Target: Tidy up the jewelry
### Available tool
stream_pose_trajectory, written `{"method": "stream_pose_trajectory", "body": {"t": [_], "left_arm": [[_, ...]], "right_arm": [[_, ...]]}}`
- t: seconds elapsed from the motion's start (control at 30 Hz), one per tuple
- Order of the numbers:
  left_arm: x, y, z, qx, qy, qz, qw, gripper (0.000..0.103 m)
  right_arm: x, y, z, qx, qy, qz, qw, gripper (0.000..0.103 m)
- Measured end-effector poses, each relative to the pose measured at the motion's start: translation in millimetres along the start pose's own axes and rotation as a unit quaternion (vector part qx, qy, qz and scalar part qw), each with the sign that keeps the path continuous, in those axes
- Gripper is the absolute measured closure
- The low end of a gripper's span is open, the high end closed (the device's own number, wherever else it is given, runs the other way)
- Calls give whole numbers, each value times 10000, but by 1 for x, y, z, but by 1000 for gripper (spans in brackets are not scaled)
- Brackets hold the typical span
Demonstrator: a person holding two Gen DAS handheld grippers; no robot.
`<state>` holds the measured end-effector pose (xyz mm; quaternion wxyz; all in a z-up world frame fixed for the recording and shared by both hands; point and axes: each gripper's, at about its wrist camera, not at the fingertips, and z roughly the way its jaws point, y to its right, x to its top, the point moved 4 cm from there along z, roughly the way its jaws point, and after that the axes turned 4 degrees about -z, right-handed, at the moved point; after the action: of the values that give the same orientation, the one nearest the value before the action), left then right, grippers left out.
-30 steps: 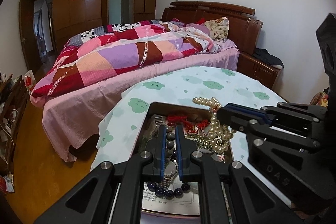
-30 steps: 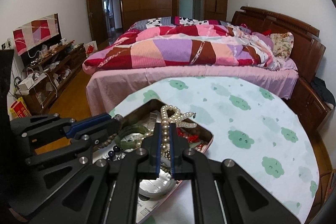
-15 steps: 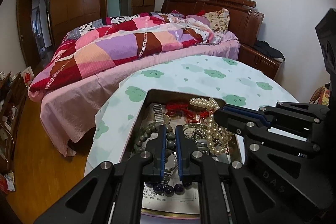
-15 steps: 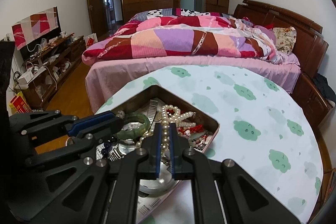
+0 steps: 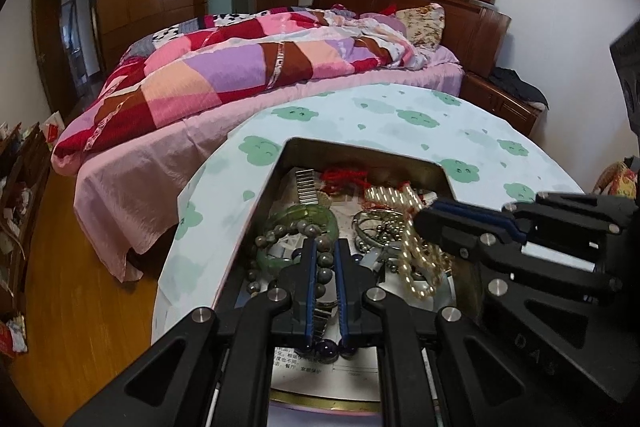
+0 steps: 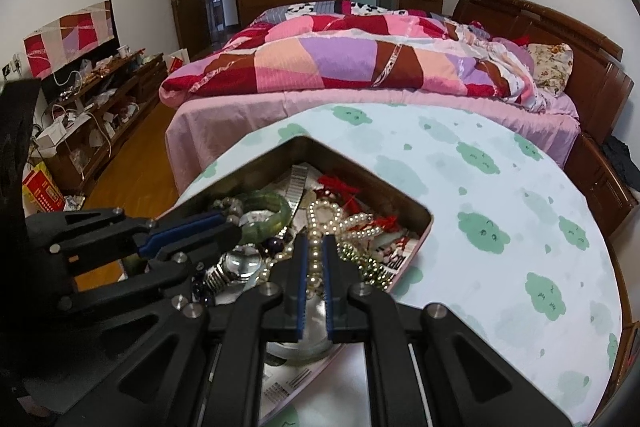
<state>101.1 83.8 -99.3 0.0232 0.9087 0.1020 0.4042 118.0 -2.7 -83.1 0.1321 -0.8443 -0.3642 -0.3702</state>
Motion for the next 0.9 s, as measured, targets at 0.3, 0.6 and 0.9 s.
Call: {"method": "stream_pose_trajectory", "body": {"t": [0.3,0.6,0.9], "left_arm": [[0,-11,-13,172,29,-302,9994,52],[8,-13,-57,122,478,-457,9977,30],[18,-4,-90,116,809,-352,9960,29]], "right_arm": [[-7,5,-11,121,96,149,9998,71],[-13,20,-55,-115,461,462,9978,34],[-4,14,-77,-191,801,345,9960,28]]}}
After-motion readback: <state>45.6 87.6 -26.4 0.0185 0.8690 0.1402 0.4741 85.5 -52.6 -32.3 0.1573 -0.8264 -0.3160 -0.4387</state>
